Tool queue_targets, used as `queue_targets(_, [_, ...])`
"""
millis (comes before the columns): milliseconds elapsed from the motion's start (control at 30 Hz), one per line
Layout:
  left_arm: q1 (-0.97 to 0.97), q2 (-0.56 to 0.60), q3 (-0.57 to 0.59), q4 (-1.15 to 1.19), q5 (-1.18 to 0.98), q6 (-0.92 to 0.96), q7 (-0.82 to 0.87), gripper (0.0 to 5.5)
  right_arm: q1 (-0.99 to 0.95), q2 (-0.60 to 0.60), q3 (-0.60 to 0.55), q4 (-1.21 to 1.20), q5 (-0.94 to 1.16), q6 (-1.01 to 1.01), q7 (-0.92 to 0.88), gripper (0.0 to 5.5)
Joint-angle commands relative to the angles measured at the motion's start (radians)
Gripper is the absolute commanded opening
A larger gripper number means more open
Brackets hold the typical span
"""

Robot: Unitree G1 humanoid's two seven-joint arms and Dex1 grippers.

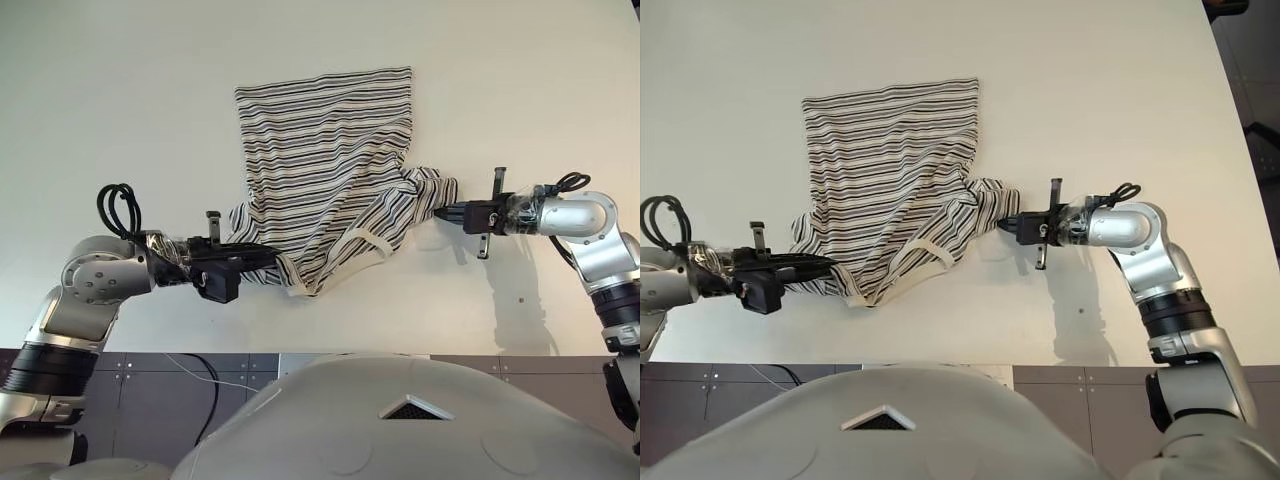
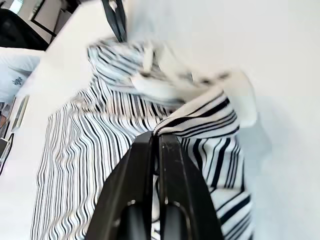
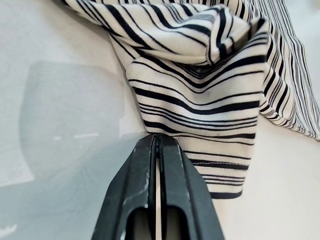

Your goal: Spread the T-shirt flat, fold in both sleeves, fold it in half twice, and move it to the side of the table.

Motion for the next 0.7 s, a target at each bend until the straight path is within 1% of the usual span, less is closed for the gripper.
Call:
queue_targets(33, [0.052, 0.07, 0.034, -0.099, -0.08, 0.08, -0.045, 0.12, 0.09, -0.103, 0.0, -0.062, 0.02, 0.014, 0.076, 0.1])
queue_targets(133, [0.104, 0.102, 0.042, -0.086, 0.013, -0.006, -0.067, 0.12, 0.156, -0.191, -0.028, -0.166, 0.089, 0.046, 0.137, 0.1])
queue_targets(200, [0.137, 0.106, 0.036, -0.057, 0.093, -0.07, -0.061, 0.12, 0.174, -0.218, -0.05, -0.229, 0.135, 0.088, 0.159, 0.1])
queue_targets(367, [0.188, 0.122, 0.021, -0.043, 0.156, -0.123, -0.055, 0.85, 0.165, -0.215, -0.067, -0.301, 0.168, 0.157, 0.171, 0.1])
queue_targets(433, [0.218, 0.156, 0.018, -0.046, 0.153, -0.135, -0.074, 1.01, 0.157, -0.204, -0.075, -0.307, 0.171, 0.169, 0.164, 0.1])
queue_targets(500, [0.274, 0.211, 0.031, -0.079, 0.087, -0.053, -0.109, 1.01, 0.124, -0.17, -0.086, -0.289, 0.171, 0.174, 0.132, 0.1])
queue_targets(567, [0.298, 0.258, 0.06, -0.134, -0.038, 0.084, -0.139, 1.01, 0.076, -0.113, -0.086, -0.259, 0.163, 0.183, 0.086, 0.1])
queue_targets(700, [0.228, 0.312, 0.134, -0.229, -0.26, 0.326, -0.188, 1.01, -0.001, -0.014, -0.039, -0.202, 0.122, 0.177, 0.033, 0.1])
